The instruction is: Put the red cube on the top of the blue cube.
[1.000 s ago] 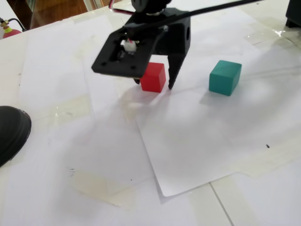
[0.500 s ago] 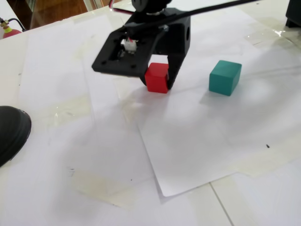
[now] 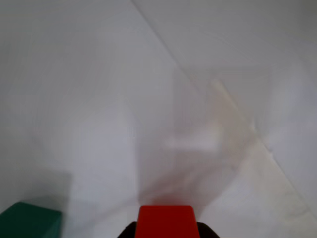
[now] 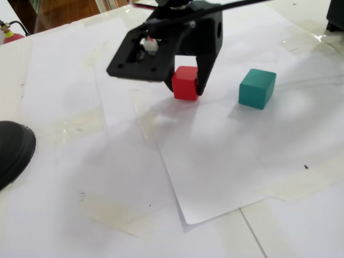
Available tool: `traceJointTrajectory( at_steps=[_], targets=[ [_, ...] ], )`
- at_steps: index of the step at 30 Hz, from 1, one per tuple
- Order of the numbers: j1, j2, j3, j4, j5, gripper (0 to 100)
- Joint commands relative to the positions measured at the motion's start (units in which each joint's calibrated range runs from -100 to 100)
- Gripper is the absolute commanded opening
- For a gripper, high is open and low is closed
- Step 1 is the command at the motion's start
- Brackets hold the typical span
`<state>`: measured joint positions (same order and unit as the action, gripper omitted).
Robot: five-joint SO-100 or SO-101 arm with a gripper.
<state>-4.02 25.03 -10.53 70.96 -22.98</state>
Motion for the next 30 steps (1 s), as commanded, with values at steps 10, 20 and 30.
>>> traceJointTrajectory(
  at_steps=[10,20,30],
  targets=[
    [-1.05,-9.58,-1.23,3.03,-1.22,14],
    [-2.19,-16.45,-6.04,12.24,-3.76,14],
    [-2.87,-25.29,-1.59,19.66,-5.96,14]
  ],
)
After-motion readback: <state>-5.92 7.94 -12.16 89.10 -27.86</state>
